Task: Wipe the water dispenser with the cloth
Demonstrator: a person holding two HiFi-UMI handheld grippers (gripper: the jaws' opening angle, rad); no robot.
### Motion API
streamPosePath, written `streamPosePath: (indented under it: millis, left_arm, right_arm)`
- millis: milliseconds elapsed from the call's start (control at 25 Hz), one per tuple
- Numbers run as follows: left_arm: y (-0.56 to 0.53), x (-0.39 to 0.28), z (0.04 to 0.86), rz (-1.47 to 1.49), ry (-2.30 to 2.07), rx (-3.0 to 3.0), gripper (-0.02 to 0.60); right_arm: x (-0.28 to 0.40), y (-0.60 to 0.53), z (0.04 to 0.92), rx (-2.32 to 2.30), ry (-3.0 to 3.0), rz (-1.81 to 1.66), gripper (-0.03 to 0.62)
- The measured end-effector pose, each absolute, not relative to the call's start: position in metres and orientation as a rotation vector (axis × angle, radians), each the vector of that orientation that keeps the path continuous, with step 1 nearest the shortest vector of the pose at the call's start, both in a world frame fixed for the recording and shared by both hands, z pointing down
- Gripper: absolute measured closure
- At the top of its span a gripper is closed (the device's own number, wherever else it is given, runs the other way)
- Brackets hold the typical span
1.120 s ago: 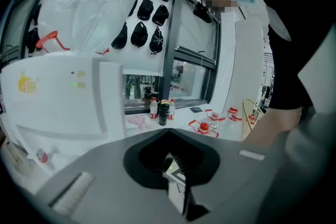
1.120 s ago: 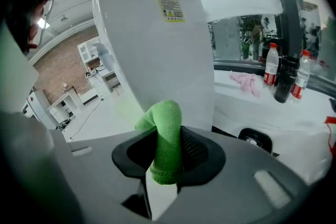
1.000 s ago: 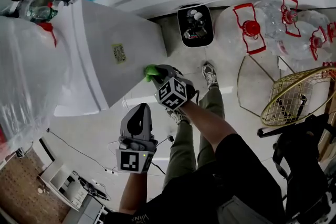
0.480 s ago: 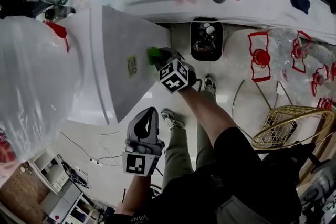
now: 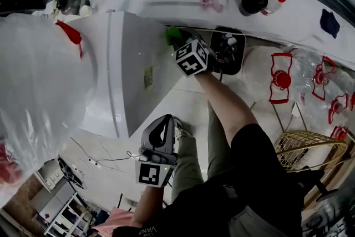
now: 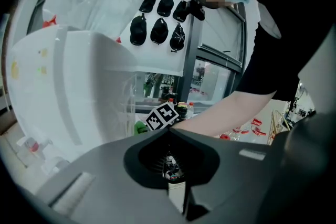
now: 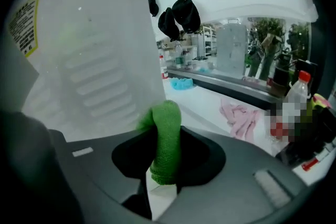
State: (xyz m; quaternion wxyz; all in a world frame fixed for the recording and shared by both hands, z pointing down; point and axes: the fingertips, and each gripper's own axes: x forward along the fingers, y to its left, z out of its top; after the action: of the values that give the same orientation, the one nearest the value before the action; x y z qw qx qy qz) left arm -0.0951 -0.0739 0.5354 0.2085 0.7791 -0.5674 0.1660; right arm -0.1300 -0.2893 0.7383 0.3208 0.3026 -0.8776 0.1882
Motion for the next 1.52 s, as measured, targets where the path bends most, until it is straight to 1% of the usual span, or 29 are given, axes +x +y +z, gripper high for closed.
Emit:
streamPosePath:
  millis: [320, 560, 960, 1200, 1520]
  left_arm:
    - [-0.063, -0.096, 0.526, 0.465, -1.558, 2.189, 0.58]
    - [-0.054, -0.096, 0.509, 0.438, -1.503, 2.253, 0.58]
    - [-0.015, -0.107, 0.452, 0.407, -1.428, 2.42, 0.58]
    - [0.003, -0.128, 0.407, 0.362, -1.477, 2.465, 0.58]
    - [0.019, -0.147, 0.36, 0.251, -1.597, 2.459, 0.58]
  right_arm:
    - [-0.108, -0.297, 0.716, 0.89, -2.3, 0.443, 0.48]
    - [-0.072, -0.251, 0.667, 0.979, -2.341, 0.445, 0.48]
    - [-0.01, -0.143, 0.552, 1.278, -2.389, 0.524, 0.48]
    - [-0.005, -0.09, 0.484, 1.36, -2.431, 0.531, 0.48]
    - [-0.011, -0.057, 0.4, 1.333, -2.518, 0.387, 0.48]
